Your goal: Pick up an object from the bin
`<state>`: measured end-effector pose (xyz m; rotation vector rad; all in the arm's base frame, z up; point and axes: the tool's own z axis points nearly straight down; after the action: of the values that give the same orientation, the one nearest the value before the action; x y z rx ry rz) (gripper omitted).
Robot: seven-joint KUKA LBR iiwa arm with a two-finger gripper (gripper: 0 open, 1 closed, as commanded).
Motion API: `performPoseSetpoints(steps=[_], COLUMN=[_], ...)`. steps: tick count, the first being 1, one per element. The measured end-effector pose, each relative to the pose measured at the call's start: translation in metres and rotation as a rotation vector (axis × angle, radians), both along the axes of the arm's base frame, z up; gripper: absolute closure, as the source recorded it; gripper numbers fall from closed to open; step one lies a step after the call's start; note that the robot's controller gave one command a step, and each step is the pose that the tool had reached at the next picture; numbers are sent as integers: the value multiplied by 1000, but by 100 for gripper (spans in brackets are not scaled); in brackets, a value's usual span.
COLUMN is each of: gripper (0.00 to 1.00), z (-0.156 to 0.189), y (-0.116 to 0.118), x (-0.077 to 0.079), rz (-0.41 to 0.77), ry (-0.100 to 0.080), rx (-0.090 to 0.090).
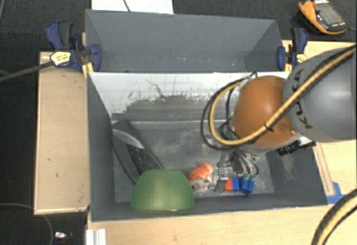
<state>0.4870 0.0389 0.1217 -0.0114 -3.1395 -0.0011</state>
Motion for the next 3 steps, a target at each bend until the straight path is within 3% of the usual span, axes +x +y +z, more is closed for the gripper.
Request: performPoseSetpoints(steps=[1, 2, 3], gripper=[0, 100, 100], z=[-53, -51, -51], y=[5, 16, 16], x=[-10, -5, -5], rz=[88, -29, -30], ry=[-16, -15, -15], rx=[1, 2, 2])
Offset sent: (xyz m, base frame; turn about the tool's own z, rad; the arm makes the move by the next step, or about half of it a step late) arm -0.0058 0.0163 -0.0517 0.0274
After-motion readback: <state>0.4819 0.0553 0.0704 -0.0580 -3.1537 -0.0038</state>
